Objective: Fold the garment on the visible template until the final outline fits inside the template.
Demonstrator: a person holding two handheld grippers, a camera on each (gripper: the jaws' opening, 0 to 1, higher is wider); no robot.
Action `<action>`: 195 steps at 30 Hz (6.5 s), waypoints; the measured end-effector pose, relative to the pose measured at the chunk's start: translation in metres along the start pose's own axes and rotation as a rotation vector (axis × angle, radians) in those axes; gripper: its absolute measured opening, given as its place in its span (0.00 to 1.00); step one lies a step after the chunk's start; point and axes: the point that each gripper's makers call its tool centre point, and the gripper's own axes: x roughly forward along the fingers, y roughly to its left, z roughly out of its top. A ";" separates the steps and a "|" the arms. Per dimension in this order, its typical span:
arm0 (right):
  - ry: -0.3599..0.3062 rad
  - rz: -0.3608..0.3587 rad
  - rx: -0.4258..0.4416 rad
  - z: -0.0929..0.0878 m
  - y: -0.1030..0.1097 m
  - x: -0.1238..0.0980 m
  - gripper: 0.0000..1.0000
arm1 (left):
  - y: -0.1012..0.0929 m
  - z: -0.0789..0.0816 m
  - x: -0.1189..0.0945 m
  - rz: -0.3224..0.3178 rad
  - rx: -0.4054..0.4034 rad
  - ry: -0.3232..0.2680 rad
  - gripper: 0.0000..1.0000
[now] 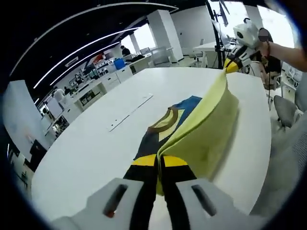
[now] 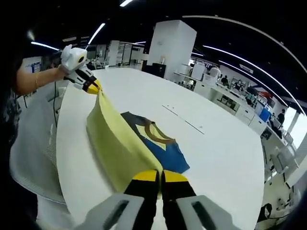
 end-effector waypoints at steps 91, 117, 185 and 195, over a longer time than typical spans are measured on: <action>0.161 -0.055 0.174 -0.062 -0.098 0.167 0.23 | 0.089 -0.068 0.175 0.137 -0.103 0.127 0.06; 0.070 -0.130 0.443 -0.055 -0.111 0.152 0.44 | 0.108 -0.078 0.141 0.199 -0.409 0.058 0.40; 0.113 0.082 0.512 -0.107 0.026 0.056 0.03 | -0.029 -0.116 0.047 -0.143 -0.492 0.032 0.00; 0.113 0.077 0.510 -0.107 0.021 0.055 0.00 | -0.016 -0.121 0.041 -0.123 -0.438 0.047 0.00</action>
